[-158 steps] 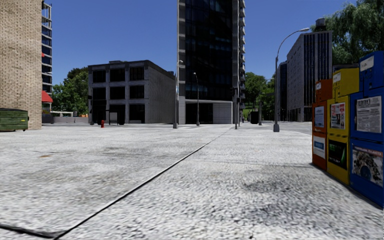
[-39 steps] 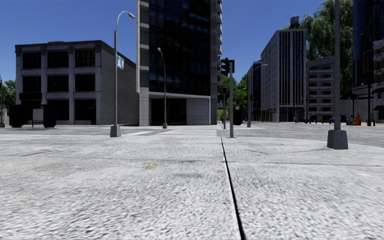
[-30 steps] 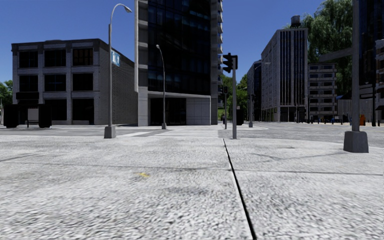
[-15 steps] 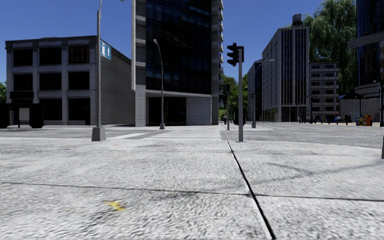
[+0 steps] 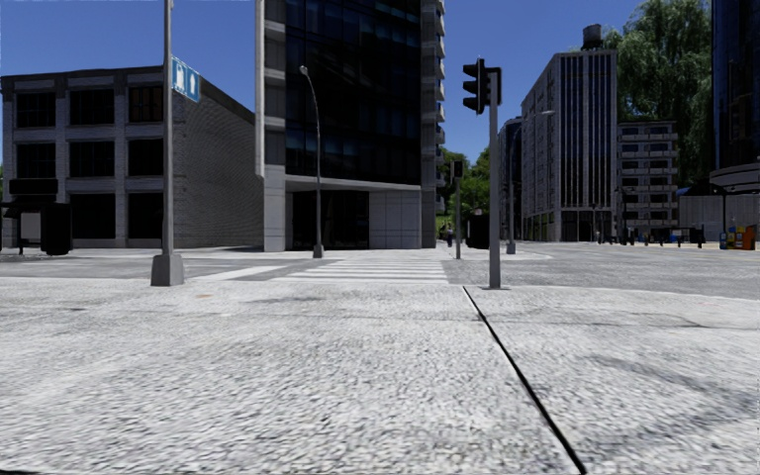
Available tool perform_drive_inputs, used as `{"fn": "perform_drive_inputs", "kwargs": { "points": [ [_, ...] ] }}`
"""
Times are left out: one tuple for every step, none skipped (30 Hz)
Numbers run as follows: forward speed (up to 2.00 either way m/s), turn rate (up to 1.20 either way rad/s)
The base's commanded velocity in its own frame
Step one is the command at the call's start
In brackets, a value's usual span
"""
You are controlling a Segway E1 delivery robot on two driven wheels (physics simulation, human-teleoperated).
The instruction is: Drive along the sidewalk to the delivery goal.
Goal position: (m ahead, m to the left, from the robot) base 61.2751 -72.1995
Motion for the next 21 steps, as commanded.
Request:
{"fn": "perform_drive_inputs", "kwargs": {
  "points": [
    [2.00,0.00],
    [2.00,0.00],
    [2.00,0.00],
    [2.00,0.00],
    [2.00,0.00],
    [2.00,0.00],
    [2.00,0.00],
    [2.00,0.00],
    [2.00,0.00],
    [2.00,0.00],
    [2.00,0.00],
    [2.00,0.00],
    [2.00,0.00],
    [2.00,0.00],
    [2.00,0.00],
    [2.00,0.00],
    [2.00,0.00],
    [2.00,0.00],
    [2.00,0.00],
    [2.00,0.00],
    [2.00,0.00]
  ]
}}
